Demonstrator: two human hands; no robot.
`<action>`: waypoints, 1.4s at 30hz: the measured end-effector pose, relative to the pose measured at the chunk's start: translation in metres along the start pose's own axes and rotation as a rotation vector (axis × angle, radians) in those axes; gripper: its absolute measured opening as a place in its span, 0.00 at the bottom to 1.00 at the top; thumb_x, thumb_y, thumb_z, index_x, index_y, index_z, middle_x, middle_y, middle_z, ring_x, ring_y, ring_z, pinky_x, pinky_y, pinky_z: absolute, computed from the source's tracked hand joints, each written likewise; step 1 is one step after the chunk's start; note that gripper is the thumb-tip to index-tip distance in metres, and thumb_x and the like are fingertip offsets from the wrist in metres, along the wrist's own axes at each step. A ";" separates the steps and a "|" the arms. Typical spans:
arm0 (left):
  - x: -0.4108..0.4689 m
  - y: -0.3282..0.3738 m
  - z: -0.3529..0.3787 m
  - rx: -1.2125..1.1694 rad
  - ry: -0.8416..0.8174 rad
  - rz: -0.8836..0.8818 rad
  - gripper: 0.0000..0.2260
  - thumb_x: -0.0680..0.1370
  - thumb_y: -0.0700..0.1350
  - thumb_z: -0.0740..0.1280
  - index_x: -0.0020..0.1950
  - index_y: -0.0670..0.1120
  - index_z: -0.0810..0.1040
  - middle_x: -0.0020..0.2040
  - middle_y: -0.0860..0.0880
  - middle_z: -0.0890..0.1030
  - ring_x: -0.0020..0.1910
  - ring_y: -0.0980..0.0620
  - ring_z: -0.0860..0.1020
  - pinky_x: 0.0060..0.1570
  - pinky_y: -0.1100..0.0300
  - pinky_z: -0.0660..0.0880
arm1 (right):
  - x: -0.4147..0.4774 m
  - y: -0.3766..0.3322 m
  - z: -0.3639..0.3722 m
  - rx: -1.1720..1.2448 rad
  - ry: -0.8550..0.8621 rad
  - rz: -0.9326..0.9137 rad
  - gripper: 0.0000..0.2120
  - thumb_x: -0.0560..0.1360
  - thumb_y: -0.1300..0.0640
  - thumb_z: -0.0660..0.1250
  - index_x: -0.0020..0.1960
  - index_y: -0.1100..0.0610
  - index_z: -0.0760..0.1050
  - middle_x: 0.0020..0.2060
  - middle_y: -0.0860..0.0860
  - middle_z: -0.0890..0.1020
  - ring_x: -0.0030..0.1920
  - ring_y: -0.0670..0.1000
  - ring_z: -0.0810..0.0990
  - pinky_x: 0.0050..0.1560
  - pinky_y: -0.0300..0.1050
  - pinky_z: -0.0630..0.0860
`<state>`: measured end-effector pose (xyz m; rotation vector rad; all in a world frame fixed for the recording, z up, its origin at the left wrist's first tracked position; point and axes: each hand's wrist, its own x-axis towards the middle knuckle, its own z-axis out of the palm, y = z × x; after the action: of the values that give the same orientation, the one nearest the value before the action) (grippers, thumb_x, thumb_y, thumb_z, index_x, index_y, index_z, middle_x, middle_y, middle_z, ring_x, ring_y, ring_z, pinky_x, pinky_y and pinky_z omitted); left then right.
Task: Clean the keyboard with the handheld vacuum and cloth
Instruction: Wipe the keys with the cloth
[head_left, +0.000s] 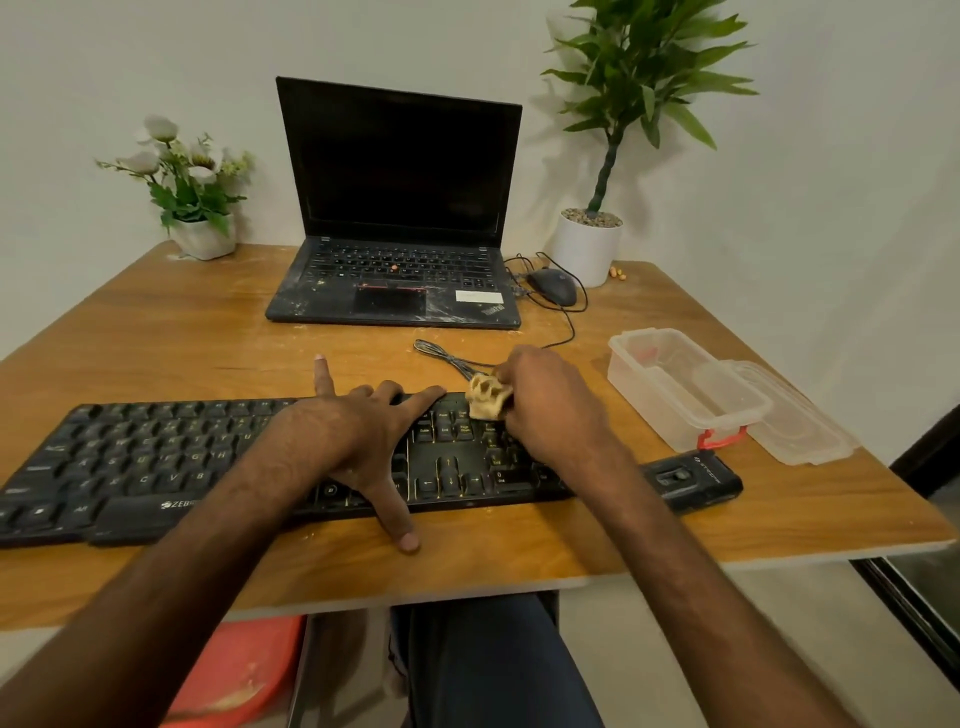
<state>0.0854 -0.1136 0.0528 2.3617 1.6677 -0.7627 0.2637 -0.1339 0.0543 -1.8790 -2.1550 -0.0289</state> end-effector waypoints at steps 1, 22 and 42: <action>0.001 0.001 0.000 0.005 -0.002 -0.004 0.68 0.59 0.72 0.76 0.77 0.60 0.26 0.83 0.47 0.46 0.81 0.41 0.48 0.66 0.24 0.31 | -0.013 -0.001 0.000 -0.009 0.000 -0.032 0.12 0.76 0.63 0.69 0.59 0.57 0.80 0.53 0.52 0.78 0.54 0.52 0.77 0.46 0.43 0.72; 0.003 0.002 0.002 0.025 0.003 -0.001 0.69 0.58 0.72 0.76 0.77 0.59 0.25 0.83 0.47 0.44 0.81 0.42 0.45 0.65 0.24 0.29 | -0.081 -0.005 -0.002 0.033 -0.030 -0.065 0.22 0.78 0.63 0.63 0.71 0.51 0.70 0.64 0.46 0.69 0.64 0.47 0.65 0.58 0.41 0.69; 0.003 0.038 0.000 -0.073 0.059 0.050 0.66 0.61 0.79 0.67 0.81 0.45 0.35 0.83 0.47 0.43 0.81 0.47 0.43 0.69 0.29 0.28 | -0.016 0.019 0.006 -0.007 0.055 -0.078 0.16 0.76 0.66 0.66 0.62 0.55 0.78 0.56 0.50 0.76 0.57 0.51 0.72 0.53 0.44 0.73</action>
<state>0.1213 -0.1247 0.0453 2.3880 1.6231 -0.6193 0.2828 -0.1456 0.0418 -1.7758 -2.1928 -0.1033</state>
